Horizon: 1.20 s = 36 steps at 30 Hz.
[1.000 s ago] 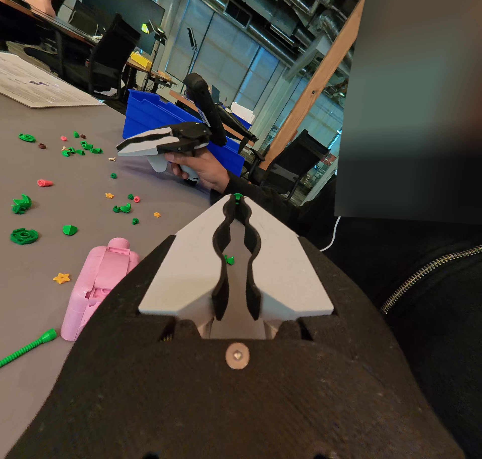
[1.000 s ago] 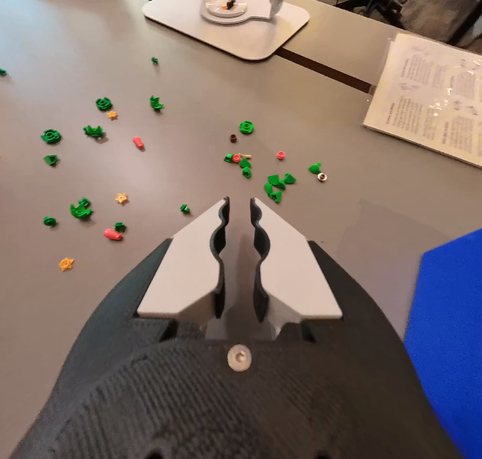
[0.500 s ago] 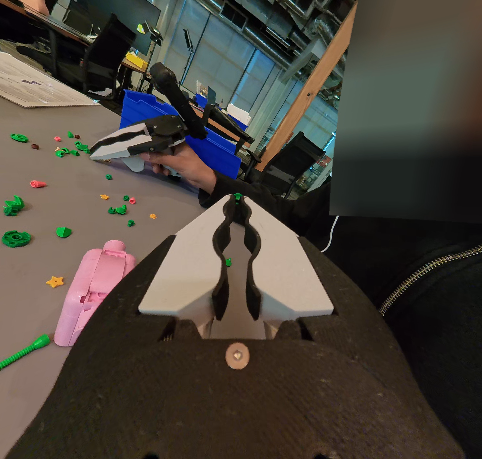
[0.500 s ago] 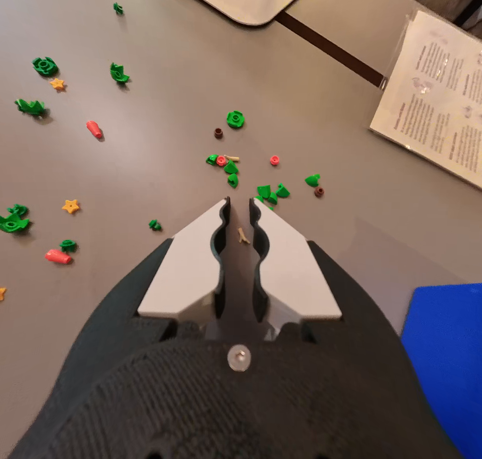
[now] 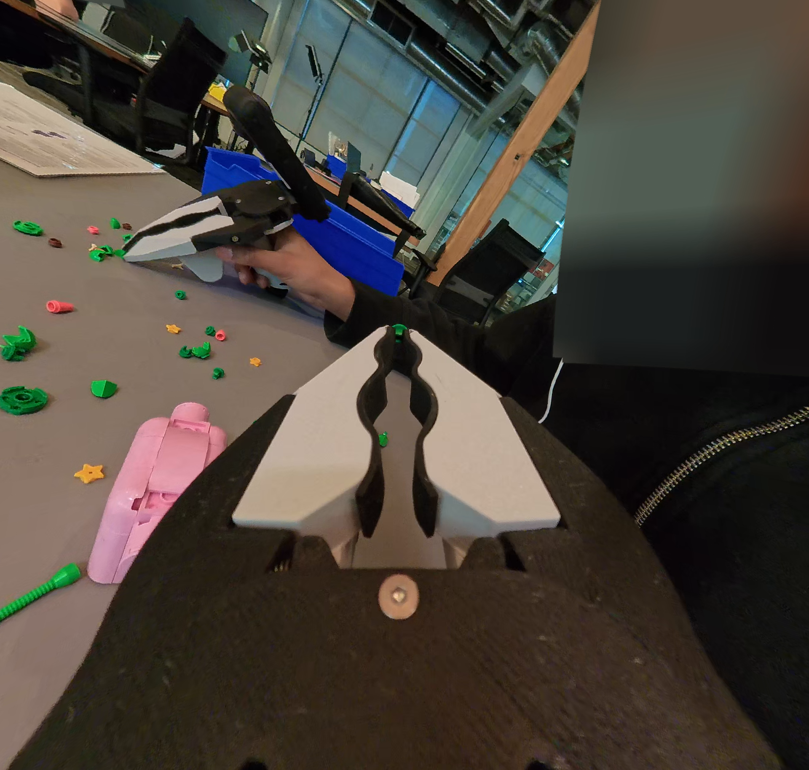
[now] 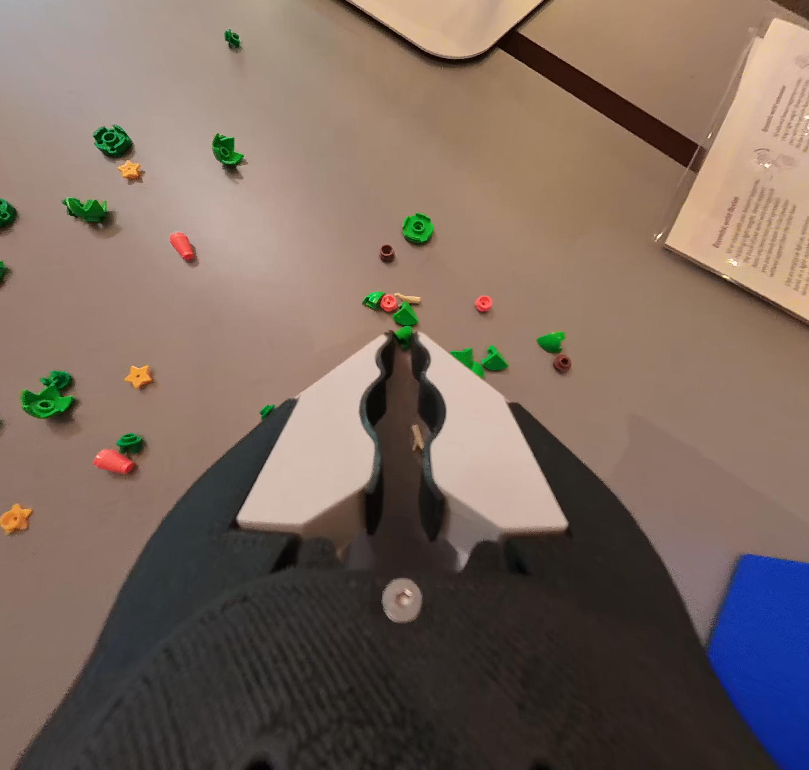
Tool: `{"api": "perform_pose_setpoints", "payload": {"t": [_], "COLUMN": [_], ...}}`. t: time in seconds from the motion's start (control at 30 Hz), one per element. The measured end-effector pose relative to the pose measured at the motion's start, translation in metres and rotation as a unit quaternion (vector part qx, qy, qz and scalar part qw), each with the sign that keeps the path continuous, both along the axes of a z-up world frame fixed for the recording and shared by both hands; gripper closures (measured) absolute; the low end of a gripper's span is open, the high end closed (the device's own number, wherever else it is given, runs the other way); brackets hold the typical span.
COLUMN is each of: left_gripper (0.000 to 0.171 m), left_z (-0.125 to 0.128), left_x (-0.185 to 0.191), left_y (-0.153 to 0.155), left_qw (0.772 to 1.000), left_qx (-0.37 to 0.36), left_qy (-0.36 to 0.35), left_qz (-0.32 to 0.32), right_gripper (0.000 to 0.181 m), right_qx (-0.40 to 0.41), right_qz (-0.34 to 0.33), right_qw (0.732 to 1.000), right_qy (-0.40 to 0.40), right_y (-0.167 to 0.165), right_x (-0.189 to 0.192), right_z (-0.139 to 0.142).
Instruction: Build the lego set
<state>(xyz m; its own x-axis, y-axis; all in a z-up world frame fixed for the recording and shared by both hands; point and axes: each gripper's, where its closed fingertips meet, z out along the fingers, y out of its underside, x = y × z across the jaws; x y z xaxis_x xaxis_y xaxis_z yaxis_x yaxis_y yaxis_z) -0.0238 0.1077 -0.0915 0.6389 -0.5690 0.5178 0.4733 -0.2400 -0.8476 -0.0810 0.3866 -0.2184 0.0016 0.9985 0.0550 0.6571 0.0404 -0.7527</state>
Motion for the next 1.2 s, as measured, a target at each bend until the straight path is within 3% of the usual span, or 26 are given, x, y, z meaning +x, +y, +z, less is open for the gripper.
{"api": "perform_pose_setpoints", "payload": {"t": [0.2,0.5,0.67,0.73,0.9,1.2], "left_gripper": [0.171,0.171,0.171,0.171,0.171,0.171], "left_z": [-0.001,-0.002,-0.008,-0.009,-0.009,-0.011], "left_x": [0.000,-0.001,-0.009,-0.015,-0.022,-0.023], "left_y": [0.000,0.001,0.004,0.005,0.005,0.007], "left_qw": [1.000,1.000,1.000,0.999,0.999,0.999], "left_qx": [-0.001,-0.005,-0.021,-0.023,-0.022,-0.024], "left_qy": [0.000,-0.002,0.005,0.004,0.000,0.001], "left_qz": [-0.001,0.000,0.022,0.034,0.048,0.046], "right_gripper": [0.177,0.177,0.177,0.177,0.177,0.177], "right_qx": [0.019,-0.108,0.014,0.017,-0.052,-0.219], "right_qz": [0.012,0.073,0.118,0.155,0.194,0.237], "right_qw": [0.999,0.991,0.993,0.987,0.979,0.943], "right_qy": [0.023,0.031,0.018,0.035,0.037,-0.086], "right_y": [-0.007,-0.063,-0.096,-0.124,-0.162,-0.206], "right_x": [0.001,0.019,0.016,0.013,0.018,0.055], "right_z": [0.008,0.025,0.038,0.046,0.049,0.011]}}
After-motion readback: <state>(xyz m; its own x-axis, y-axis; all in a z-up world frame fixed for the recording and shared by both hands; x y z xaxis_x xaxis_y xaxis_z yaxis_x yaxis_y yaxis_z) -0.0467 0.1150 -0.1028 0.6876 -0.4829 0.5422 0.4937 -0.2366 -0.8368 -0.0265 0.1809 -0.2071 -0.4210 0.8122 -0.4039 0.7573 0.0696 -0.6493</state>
